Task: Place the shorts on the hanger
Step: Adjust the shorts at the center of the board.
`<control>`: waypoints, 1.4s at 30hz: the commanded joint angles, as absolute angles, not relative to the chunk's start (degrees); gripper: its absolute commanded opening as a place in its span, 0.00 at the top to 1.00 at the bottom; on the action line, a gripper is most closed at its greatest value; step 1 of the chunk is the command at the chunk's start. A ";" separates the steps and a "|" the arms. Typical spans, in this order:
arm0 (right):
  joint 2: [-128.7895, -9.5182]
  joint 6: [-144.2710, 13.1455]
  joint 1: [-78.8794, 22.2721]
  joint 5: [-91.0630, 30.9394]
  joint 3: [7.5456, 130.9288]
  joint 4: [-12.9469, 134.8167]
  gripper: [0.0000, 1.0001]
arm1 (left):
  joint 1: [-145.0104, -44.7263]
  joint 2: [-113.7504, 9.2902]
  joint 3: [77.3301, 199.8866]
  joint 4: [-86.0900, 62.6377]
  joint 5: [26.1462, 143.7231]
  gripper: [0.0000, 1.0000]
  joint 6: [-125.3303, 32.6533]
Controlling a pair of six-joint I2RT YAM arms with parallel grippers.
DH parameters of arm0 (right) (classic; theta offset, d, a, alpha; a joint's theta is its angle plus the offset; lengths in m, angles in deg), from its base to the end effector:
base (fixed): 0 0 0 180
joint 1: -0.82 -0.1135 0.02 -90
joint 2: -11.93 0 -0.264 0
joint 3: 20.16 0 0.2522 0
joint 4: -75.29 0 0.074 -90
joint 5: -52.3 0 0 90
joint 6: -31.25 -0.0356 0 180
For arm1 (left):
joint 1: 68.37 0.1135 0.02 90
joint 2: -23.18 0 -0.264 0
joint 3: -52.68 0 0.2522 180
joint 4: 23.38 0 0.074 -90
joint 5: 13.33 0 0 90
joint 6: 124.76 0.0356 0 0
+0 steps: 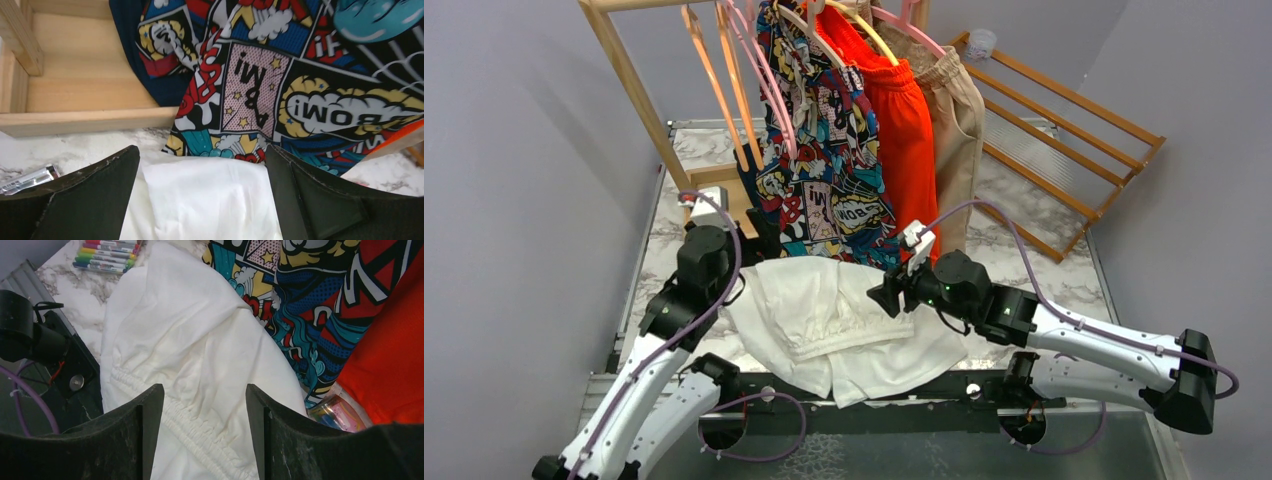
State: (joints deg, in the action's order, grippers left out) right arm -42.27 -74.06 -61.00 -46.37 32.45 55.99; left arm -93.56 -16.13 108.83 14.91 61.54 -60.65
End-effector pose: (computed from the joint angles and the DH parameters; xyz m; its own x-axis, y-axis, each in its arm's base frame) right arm 0.1085 0.1911 0.2817 -0.3749 -0.1471 -0.9153 -0.7319 0.6530 0.1948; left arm 0.1469 -0.0588 0.3142 -0.3811 -0.2865 -0.8790 0.0274 0.9468 -0.3205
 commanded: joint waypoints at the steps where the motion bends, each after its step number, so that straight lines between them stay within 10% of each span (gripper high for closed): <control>1: -42.84 -71.08 -61.21 -47.61 35.89 56.77 0.36 | -93.34 -10.13 109.28 17.28 58.66 0.01 -59.33; 17: -48.67 -67.82 -61.30 -36.09 36.38 55.99 0.36 | -93.33 -4.32 111.43 19.04 54.85 0.04 -54.53; 36: -44.09 -105.38 -61.20 -51.30 29.33 29.72 0.29 | -93.69 -9.41 98.14 22.85 70.64 0.01 -81.18; 42: -46.16 -110.41 -61.13 -47.47 25.00 33.77 0.28 | -107.88 -13.32 96.33 24.11 63.47 0.01 -88.67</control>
State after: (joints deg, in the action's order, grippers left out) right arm -44.93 -104.42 -61.00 -48.40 27.43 33.06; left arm -98.50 -12.64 97.07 23.22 68.84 -81.96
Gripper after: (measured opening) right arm 0.718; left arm 0.988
